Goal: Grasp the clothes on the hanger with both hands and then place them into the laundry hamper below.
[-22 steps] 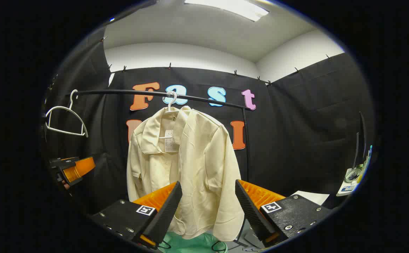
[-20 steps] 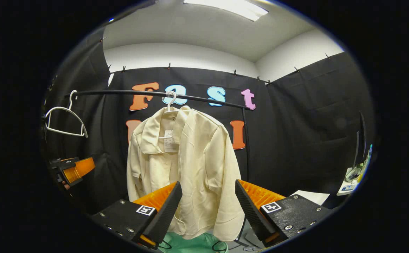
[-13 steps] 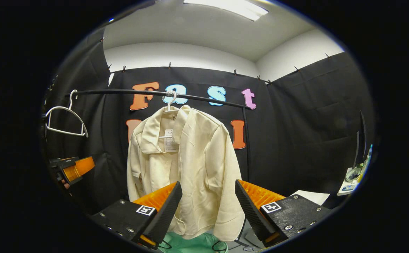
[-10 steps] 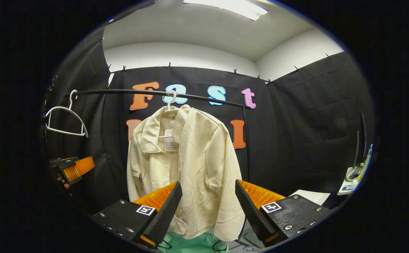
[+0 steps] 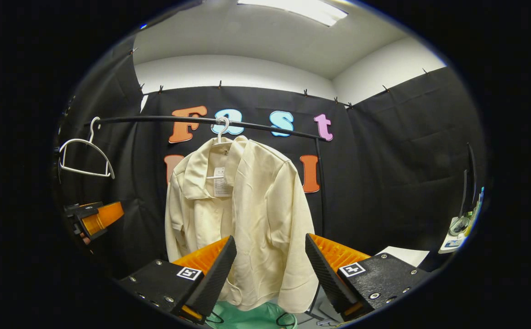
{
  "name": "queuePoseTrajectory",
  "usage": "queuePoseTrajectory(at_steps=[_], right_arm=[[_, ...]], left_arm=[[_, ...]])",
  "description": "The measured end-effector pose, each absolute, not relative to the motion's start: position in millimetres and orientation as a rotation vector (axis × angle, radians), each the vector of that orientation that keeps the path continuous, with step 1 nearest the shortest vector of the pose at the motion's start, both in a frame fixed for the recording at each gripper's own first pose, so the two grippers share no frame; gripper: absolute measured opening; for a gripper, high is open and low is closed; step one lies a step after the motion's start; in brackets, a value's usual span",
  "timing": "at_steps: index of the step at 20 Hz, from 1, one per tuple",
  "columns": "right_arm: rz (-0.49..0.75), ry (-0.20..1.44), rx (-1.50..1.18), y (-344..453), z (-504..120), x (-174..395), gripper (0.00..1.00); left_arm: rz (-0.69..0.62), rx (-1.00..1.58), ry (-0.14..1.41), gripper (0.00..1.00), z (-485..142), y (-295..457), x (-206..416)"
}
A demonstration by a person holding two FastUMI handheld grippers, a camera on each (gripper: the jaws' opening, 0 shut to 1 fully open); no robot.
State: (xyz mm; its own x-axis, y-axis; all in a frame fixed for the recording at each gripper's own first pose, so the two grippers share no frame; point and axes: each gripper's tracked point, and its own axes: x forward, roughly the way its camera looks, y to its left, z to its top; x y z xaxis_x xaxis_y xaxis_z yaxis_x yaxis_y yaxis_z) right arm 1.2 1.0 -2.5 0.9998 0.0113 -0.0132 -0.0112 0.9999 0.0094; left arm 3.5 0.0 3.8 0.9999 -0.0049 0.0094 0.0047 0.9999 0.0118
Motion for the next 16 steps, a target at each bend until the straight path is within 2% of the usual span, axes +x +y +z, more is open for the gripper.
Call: queuePoseTrajectory(at_steps=[5,10,12,16], right_arm=[[0.053,0.021,0.018,14,-6,12,0.94],[0.149,0.061,0.006,38,-16,49,0.94],[0.179,0.075,0.011,52,-21,75,0.94],[0.149,0.146,0.003,68,-58,146,0.94]], left_arm=[[-0.003,0.016,-0.006,0.96,3,2,3],[0.009,0.015,-0.009,0.96,5,9,2],[0.015,0.018,-0.003,0.96,5,12,3],[0.028,0.007,-0.006,1.00,7,18,-3]])
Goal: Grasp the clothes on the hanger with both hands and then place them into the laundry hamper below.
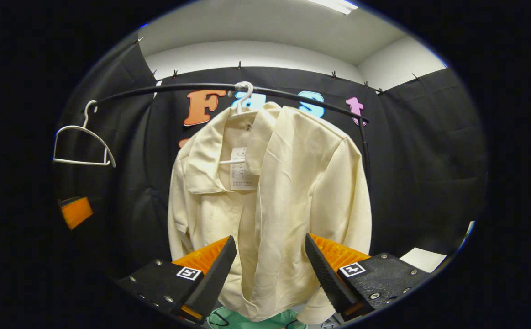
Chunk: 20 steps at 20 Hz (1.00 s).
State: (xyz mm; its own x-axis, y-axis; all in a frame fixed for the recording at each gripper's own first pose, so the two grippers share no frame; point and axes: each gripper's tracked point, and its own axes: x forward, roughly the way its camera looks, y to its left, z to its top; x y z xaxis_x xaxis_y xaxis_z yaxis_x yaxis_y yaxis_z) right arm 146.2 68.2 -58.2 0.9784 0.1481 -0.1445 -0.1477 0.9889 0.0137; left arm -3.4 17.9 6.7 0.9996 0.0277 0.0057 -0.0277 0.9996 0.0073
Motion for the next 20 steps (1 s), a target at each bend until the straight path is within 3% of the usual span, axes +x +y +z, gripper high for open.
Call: queuePoseTrajectory(at_steps=[6,7,8,9,11,13,20], right_arm=[[0.011,0.234,-0.064,57,-116,218,0.94],[0.006,0.236,-0.080,52,-118,221,0.79],[-0.006,0.233,-0.097,46,-117,222,0.76],[-0.013,0.227,-0.108,38,-114,220,0.48],[0.008,0.206,-0.098,30,-100,208,0.13],[0.018,0.176,-0.096,20,-81,195,0.04],[0.051,0.144,-0.113,-10,-39,151,0.00]], left_arm=[[-0.001,0.023,0.003,0.96,0,10,1],[-0.021,0.026,-0.005,0.96,0,2,5],[-0.048,0.024,-0.008,0.96,-1,-6,11],[-0.080,0.018,-0.008,0.93,-3,-18,18],[-0.126,-0.001,-0.001,0.96,-13,-39,39],[-0.154,-0.014,-0.001,0.96,-23,-59,65],[-0.225,-0.006,0.033,1.00,-74,-140,155]])
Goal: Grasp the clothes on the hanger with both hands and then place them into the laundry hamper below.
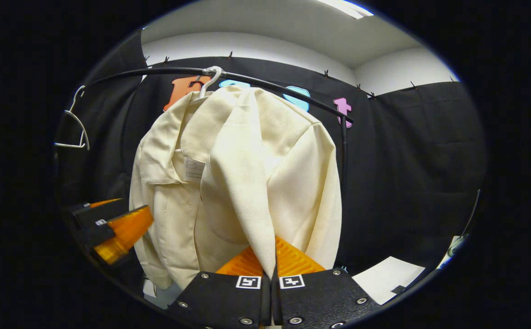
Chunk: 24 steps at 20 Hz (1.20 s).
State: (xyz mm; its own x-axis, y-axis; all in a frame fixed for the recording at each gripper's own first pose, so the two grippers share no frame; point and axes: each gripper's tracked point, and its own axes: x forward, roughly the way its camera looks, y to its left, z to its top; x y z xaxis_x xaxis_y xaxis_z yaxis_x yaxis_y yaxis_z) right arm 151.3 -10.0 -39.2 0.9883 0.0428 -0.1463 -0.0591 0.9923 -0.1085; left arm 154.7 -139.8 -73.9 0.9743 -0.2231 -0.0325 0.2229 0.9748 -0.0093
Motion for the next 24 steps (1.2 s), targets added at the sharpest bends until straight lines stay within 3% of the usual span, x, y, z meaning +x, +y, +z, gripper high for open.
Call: queuePoseTrajectory(at_steps=[1,2,7,9,12,13,14,15,18,22,24], right_arm=[[0.054,0.143,-0.108,-11,-38,149,0.00],[0.057,0.143,-0.101,-11,-35,148,0.00],[0.059,0.155,-0.082,-10,-37,151,0.00],[0.060,0.156,-0.078,-11,-35,153,0.00],[0.057,0.147,-0.085,-12,-35,150,0.01],[0.058,0.146,-0.087,-12,-34,149,0.00],[0.059,0.144,-0.089,-12,-33,147,0.01],[0.061,0.141,-0.091,-12,-32,145,0.01],[0.052,0.101,-0.102,-16,-18,134,0.01],[-0.025,0.029,-0.113,-42,14,119,0.00],[-0.047,-0.005,-0.105,-53,30,115,0.00]], left_arm=[[-0.231,-0.006,0.044,0.93,-82,-150,165],[-0.233,-0.008,0.043,0.97,-90,-158,176],[-0.088,0.127,-0.032,0.96,-106,-142,224],[-0.099,0.170,-0.040,0.97,-103,-138,229],[-0.118,0.152,-0.044,0.36,-94,-118,221],[-0.108,0.156,-0.040,0.34,-92,-108,216],[-0.102,0.161,-0.032,0.14,-88,-99,210],[-0.102,0.162,-0.026,0.10,-84,-95,203],[-0.100,0.110,-0.025,0.06,-64,-77,184],[0.041,0.190,-0.064,0.10,-36,-25,170],[0.014,0.160,-0.027,0.07,-42,-31,171]])
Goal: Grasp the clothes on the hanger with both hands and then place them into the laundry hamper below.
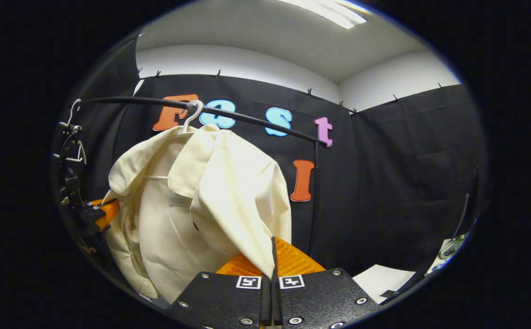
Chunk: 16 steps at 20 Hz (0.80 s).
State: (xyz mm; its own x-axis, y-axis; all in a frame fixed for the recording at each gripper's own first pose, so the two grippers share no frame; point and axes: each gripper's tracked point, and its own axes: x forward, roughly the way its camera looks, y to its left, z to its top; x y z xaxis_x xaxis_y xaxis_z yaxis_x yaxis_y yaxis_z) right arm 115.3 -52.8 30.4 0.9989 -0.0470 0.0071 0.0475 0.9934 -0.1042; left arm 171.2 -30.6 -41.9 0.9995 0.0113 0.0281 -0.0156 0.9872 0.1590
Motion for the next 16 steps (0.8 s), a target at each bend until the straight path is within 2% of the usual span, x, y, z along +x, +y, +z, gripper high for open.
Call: queuePoseTrajectory(at_steps=[7,10,11,12,16], right_arm=[[-0.084,-0.085,-0.206,-71,74,104,0.00],[-0.106,-0.122,-0.256,-83,101,109,0.00],[-0.116,-0.137,-0.267,-90,112,111,0.00],[-0.129,-0.160,-0.278,-96,125,111,0.00],[-0.203,-0.250,-0.276,-131,178,127,0.00]], left_arm=[[0.092,0.278,-0.098,0.07,3,-5,174],[0.175,0.402,-0.204,0.07,43,12,174],[0.177,0.425,-0.216,0.10,51,12,181],[0.177,0.429,-0.214,0.06,55,16,188],[0.222,0.399,-0.240,0.06,86,38,214]])
